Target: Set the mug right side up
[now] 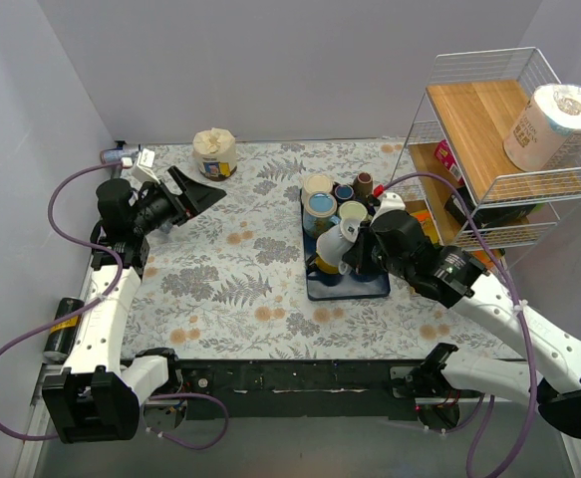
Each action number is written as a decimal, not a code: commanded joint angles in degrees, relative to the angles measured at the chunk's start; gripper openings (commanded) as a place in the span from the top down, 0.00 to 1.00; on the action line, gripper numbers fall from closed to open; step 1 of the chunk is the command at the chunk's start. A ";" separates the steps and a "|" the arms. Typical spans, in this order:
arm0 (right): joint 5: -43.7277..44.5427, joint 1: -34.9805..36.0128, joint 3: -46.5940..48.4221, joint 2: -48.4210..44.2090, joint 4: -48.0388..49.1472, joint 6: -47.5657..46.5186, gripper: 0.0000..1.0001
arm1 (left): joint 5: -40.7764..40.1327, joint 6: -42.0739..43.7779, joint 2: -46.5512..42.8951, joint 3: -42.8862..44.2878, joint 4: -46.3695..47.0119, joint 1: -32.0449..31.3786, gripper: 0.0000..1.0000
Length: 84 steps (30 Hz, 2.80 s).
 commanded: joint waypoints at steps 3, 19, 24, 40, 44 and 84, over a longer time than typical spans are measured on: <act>-4.82 -0.11 7.94 0.50 7.71 1.38 0.99 | 11.29 -5.39 -1.80 -2.48 10.72 -0.78 0.02; -11.60 -0.02 12.79 6.48 36.61 8.93 0.99 | 3.50 -28.67 -4.62 -14.70 46.58 -21.79 0.02; -12.55 -0.02 11.73 6.75 44.53 10.43 0.99 | -2.75 -32.72 -3.30 -14.61 50.90 -26.45 0.02; -17.31 -0.02 5.84 7.45 55.62 18.52 0.99 | -10.75 -37.91 5.93 -10.57 64.69 -31.55 0.23; -16.52 0.07 4.96 6.66 55.54 18.52 0.99 | -10.76 -38.88 6.37 -10.75 65.41 -31.64 0.40; -18.27 -0.02 -1.46 3.32 53.34 16.94 0.99 | -19.63 -35.63 0.74 -12.59 57.05 -31.99 0.95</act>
